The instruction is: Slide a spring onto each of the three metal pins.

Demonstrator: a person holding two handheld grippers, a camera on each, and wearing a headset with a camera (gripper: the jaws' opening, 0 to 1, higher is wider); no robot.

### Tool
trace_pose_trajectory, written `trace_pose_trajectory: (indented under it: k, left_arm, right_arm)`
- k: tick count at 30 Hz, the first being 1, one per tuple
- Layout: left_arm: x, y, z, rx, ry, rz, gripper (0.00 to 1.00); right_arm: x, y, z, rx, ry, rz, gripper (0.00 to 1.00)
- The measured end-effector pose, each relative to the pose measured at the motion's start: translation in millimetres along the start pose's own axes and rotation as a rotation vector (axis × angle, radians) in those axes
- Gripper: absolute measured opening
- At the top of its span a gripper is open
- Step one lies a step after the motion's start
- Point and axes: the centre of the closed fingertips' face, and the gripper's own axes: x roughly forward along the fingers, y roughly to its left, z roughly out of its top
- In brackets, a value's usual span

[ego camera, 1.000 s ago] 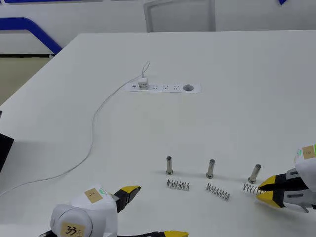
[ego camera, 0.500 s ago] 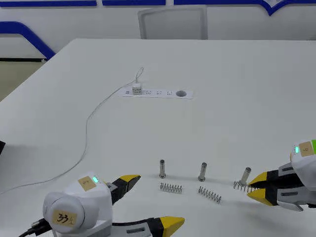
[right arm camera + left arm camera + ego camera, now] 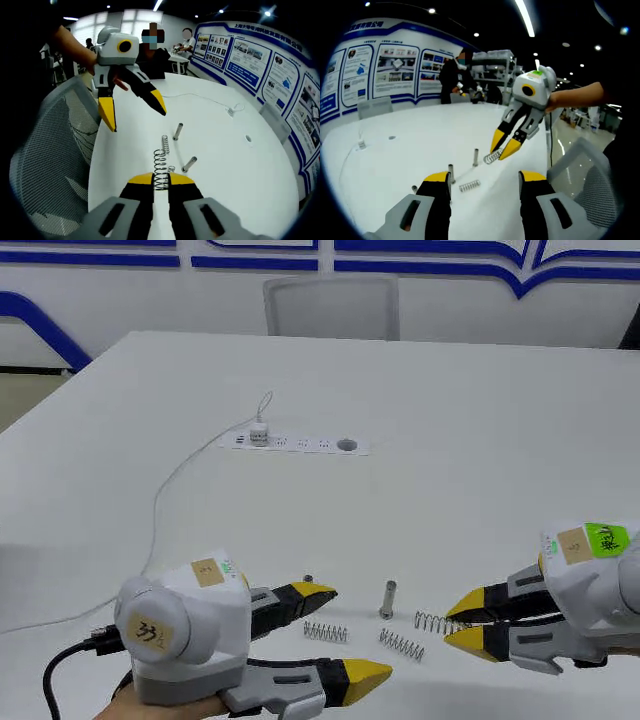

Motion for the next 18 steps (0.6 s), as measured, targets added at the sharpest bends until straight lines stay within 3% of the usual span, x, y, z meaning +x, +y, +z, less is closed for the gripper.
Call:
trace_pose_trajectory:
  k: [11,18]
  left_arm:
    - [5.4,-12.6,-3.0,0.037,0.034,-0.073,0.49]
    - [6.0,-21.7,-2.3,0.053,0.047,-0.125,0.35]
  right_arm:
    - [2.3,22.2,25.1,-0.060,-0.028,0.043,0.11]
    - [4.3,31.4,30.2,-0.093,-0.026,0.064,0.11]
